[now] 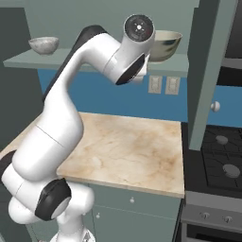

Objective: Take the smaller bowl and place it next to the appetizer plate on the dining counter , and place the larger bowl next to the plate with cooked food.

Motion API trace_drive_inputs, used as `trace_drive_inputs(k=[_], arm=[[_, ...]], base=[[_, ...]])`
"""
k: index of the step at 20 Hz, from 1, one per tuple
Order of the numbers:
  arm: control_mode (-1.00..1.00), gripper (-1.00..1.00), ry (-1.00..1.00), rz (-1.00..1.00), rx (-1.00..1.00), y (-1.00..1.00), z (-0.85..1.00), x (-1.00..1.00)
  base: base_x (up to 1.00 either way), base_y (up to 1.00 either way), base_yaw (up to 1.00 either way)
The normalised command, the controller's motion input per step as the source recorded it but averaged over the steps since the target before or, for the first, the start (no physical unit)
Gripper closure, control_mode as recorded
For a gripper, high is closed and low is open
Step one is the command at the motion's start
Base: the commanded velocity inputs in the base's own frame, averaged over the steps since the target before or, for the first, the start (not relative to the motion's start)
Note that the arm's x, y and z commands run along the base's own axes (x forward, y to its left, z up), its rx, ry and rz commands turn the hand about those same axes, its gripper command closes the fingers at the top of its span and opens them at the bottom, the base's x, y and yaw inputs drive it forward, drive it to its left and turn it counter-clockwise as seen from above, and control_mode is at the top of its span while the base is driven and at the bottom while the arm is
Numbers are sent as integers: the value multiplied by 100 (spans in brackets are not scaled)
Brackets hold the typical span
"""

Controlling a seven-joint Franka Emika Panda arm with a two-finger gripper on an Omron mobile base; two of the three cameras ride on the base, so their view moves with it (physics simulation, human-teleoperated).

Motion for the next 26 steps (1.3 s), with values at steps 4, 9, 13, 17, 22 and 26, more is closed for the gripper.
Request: trace_drive_inputs(k=[4, 9, 13, 17, 22, 26], arm=[[-100, -100, -24, -12, 0, 0, 3, 4], [-100, -100, -15, -20, 0, 9, 2, 8], [-100, -100, 16, -5, 0, 4, 4, 44], [-100, -100, 22, 1, 0, 0, 2, 50], [-100, -100, 12, 4, 0, 0, 0, 42], [-100, -100, 1, 2, 0, 0, 2, 18]], base=[[0, 0, 0], [0, 0, 0], [0, 0, 0], [0, 0, 0], [0, 0, 0], [0, 0, 0]])
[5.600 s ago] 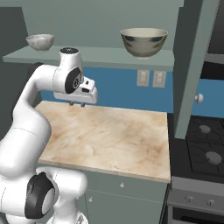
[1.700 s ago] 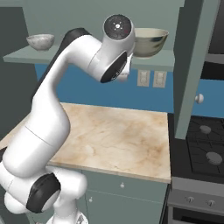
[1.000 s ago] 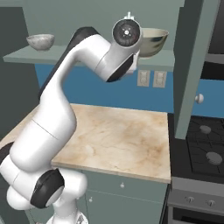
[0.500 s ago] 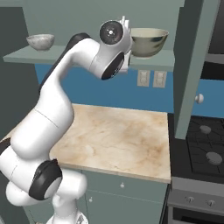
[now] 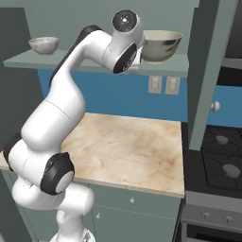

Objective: Take the smaller bowl and place it next to the appetizer plate on the dining counter , and place the larger bowl next to the plate with cooked food.

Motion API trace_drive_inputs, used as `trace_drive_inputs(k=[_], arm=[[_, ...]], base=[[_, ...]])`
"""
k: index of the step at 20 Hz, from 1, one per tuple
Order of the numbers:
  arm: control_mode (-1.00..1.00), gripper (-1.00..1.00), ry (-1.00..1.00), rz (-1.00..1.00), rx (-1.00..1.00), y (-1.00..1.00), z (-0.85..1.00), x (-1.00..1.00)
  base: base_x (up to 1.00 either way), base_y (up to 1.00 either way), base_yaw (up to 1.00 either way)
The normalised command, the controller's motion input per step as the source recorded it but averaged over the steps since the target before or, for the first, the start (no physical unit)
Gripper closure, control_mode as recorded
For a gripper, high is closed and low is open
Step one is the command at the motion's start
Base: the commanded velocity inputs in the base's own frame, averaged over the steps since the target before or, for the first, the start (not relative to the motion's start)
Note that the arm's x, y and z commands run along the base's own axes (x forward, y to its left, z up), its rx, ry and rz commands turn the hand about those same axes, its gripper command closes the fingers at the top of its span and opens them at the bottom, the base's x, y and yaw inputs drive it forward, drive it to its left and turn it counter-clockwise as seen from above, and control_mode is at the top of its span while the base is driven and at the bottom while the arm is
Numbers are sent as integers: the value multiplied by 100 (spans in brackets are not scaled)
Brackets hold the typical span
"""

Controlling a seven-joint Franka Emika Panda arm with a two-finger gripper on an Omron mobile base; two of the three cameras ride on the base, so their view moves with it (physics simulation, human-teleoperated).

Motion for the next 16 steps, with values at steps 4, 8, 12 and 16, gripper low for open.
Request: trace_drive_inputs(k=[4, 8, 12, 16], arm=[[-100, -100, 0, 0, 0, 0, 0, 12], [-100, -100, 0, 0, 0, 0, 0, 24], [-100, -100, 0, 0, 0, -14, 0, 30], [-100, -100, 0, 1, 1, -22, 1, 31]], base=[[0, 0, 0], [0, 0, 0], [0, 0, 0], [0, 0, 0]])
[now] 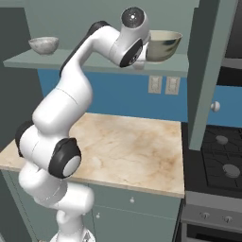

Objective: Take the smaller bowl and place it next to the appetizer plate on the dining counter , and place the larger bowl next to the plate with cooked food.

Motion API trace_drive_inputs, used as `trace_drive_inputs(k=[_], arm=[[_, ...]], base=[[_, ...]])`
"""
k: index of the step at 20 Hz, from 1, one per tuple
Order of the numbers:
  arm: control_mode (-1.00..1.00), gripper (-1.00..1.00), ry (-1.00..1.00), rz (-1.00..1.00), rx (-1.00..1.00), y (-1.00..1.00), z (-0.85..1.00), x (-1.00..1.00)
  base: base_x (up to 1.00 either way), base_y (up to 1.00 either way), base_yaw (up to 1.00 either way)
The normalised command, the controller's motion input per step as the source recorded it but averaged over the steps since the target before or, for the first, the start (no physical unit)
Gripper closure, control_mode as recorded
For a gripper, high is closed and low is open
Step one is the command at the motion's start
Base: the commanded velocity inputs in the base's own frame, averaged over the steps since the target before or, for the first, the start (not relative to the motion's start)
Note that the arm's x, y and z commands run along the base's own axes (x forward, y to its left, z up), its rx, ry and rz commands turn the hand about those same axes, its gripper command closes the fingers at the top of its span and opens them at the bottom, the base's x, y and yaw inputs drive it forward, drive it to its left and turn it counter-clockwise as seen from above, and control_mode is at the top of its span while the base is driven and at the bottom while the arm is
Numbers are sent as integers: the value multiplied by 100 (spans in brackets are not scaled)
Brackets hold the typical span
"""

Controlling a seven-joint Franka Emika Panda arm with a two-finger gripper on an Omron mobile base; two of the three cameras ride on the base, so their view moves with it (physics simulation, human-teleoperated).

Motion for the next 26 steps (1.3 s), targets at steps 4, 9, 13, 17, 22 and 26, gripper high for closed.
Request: trace_drive_inputs(k=[4, 9, 13, 17, 22, 26], arm=[[-100, -100, 0, 1, 1, -14, 3, 28], [-100, -100, 0, 2, 1, -20, 7, 22], [-100, -100, 0, 2, 0, -13, 3, 29], [-100, -100, 1, 1, 0, -8, 0, 33], [-100, -100, 0, 0, 0, -8, 0, 48], [-100, -100, 0, 1, 0, -7, 0, 34]], base=[[0, 0, 0], [0, 0, 0], [0, 0, 0], [0, 0, 0], [0, 0, 0], [0, 0, 0]])
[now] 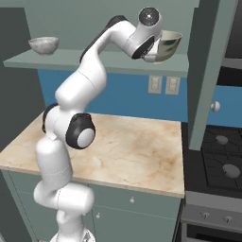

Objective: Take the smaller bowl and place it next to the appetizer plate on the dining counter , and place the larger bowl next to the plate with cooked food.

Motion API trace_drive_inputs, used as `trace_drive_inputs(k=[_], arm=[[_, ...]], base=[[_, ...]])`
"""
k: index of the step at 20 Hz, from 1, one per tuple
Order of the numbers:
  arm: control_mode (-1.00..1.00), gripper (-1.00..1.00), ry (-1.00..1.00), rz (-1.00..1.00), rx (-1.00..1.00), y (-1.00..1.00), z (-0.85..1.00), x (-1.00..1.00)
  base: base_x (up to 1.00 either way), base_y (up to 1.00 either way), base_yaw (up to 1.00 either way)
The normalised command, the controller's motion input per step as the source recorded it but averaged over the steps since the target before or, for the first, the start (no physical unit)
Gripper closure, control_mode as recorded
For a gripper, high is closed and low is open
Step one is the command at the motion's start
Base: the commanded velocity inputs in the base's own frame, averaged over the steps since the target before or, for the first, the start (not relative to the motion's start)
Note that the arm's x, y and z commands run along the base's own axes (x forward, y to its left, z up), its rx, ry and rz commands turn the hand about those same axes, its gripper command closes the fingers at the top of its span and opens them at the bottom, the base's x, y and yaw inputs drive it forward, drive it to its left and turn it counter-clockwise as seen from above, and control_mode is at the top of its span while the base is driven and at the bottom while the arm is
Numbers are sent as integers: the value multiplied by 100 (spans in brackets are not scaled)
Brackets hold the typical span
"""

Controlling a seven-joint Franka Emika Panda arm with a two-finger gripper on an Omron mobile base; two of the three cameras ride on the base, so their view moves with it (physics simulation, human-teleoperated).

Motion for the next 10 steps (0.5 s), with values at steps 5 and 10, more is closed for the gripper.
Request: trace_drive_inputs(k=[5, 10], arm=[[-100, -100, 0, 2, 0, -1, 0, 26], [-100, -100, 0, 3, 0, -1, -6, 25]], base=[[0, 0, 0], [0, 0, 0]])
